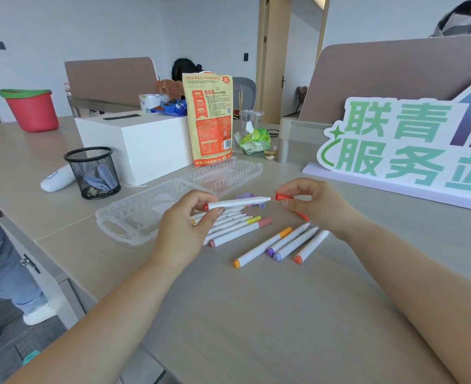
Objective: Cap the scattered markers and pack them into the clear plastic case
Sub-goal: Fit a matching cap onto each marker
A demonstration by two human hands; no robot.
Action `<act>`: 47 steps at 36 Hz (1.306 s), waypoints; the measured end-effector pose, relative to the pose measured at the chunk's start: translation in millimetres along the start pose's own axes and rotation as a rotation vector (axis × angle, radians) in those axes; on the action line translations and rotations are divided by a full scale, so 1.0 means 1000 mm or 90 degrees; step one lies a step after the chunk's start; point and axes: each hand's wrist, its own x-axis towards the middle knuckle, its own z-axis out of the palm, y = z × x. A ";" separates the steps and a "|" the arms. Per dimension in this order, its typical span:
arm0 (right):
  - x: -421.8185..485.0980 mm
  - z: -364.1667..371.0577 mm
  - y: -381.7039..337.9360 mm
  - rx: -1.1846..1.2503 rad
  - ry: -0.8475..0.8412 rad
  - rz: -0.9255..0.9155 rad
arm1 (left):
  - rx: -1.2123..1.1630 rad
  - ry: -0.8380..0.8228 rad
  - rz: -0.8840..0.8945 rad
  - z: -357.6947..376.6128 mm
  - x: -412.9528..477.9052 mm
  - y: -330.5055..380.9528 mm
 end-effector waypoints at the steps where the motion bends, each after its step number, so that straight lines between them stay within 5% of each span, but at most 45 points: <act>1: 0.000 0.000 -0.001 -0.002 -0.004 -0.004 | -0.001 -0.001 0.000 0.000 0.000 0.000; 14: -0.004 0.007 -0.009 -0.028 -0.075 -0.048 | -0.031 -0.015 0.003 0.000 -0.001 0.003; 34: -0.013 0.012 -0.016 0.033 -0.042 -0.065 | -0.090 -0.023 -0.038 -0.005 -0.002 -0.001; 47: -0.008 0.002 0.005 -0.107 -0.141 -0.039 | 0.042 -0.090 0.020 -0.005 -0.004 -0.004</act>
